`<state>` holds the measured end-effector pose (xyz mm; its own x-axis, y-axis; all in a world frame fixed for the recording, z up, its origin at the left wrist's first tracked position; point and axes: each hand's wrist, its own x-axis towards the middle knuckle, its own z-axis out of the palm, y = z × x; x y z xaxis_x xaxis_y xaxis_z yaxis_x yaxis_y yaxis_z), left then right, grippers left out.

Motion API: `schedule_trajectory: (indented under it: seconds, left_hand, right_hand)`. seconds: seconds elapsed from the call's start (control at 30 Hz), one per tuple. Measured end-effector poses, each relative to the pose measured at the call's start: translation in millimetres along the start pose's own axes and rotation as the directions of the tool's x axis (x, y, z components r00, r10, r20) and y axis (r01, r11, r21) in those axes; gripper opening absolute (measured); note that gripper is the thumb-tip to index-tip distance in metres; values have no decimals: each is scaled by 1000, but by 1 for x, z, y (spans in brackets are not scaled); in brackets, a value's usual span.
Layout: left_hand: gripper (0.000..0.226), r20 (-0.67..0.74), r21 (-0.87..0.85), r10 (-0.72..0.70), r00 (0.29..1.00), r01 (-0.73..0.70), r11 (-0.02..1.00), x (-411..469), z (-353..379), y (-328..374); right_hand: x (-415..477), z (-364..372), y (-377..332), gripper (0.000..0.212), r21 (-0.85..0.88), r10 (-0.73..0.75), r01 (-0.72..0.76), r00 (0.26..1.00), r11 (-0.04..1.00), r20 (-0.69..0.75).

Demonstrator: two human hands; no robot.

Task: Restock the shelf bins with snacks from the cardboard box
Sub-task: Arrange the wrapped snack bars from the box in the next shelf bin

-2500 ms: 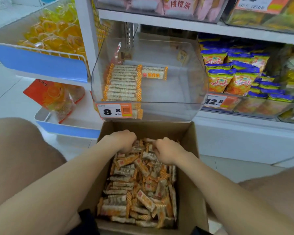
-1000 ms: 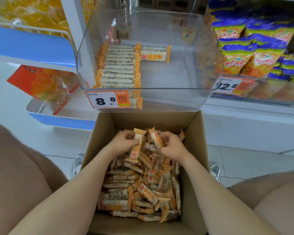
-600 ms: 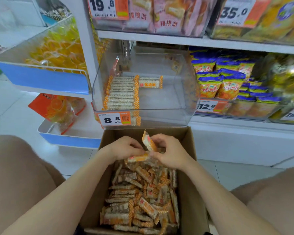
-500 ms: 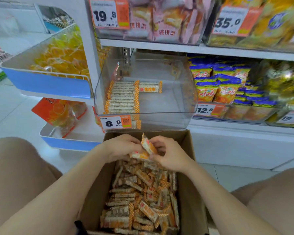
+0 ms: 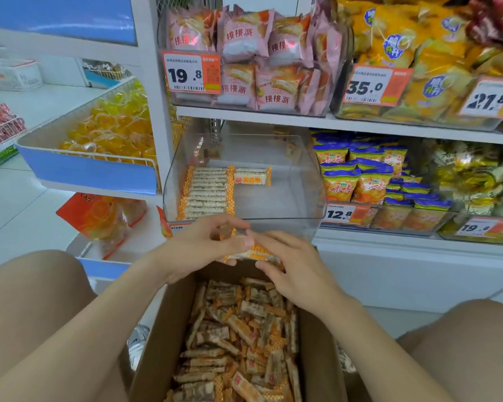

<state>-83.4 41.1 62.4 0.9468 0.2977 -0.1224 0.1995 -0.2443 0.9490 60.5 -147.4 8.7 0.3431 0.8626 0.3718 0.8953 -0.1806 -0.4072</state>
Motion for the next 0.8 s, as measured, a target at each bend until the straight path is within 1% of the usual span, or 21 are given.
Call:
schedule_trajectory:
  seconds: [0.07,0.13,0.27,0.37,0.5,0.53,0.57,0.6,0.63,0.67,0.73,0.8]
  left_hand:
    - [35,-50,146,59,997,-51,988,0,-2,5]
    - [33,-99,243,102,990,-76,967,1,-7,11]
    - [33,-119,250,176,977,-142,958,9,-17,29]
    - [42,-112,240,242,964,-210,948,22,-25,38]
    - [58,-78,142,257,963,-245,959,48,-40,38]
    - [64,-85,155,248,965,-233,960,56,-44,34]
    - [71,-104,215,232,967,-206,955,65,-49,30]
    - [74,-133,313,207,969,-158,937,75,-52,26]
    - [74,-161,433,180,970,-94,896,84,-56,20]
    - [71,-174,554,156,972,-34,832,93,-57,15]
    - [66,-138,725,81,987,45,687,112,-58,3]
    - [68,-98,830,-28,995,97,549,128,-56,-6]
  right_hand:
    - [4,-10,-2,57,-81,-64,63,998,995,-8]
    - [11,-21,-7,54,-105,-91,91,996,990,1]
    - [28,-35,-12,55,-68,-109,113,992,991,62]
    - [48,-43,-7,58,-63,-52,57,996,996,76]
    - [83,-50,7,53,-143,-40,63,986,988,160]
    - [94,-52,14,53,-174,-6,37,985,984,171]
    - [106,-54,23,52,-228,41,-5,987,974,155]
    - [118,-56,32,50,-283,90,-54,989,958,115]
    - [130,-57,42,49,-318,129,-98,989,943,78]
    - [142,-56,51,48,-339,160,-129,985,932,66]
    - [161,-46,67,47,-424,204,-133,971,896,125]
    - [176,-29,81,47,-530,251,-103,944,842,215]
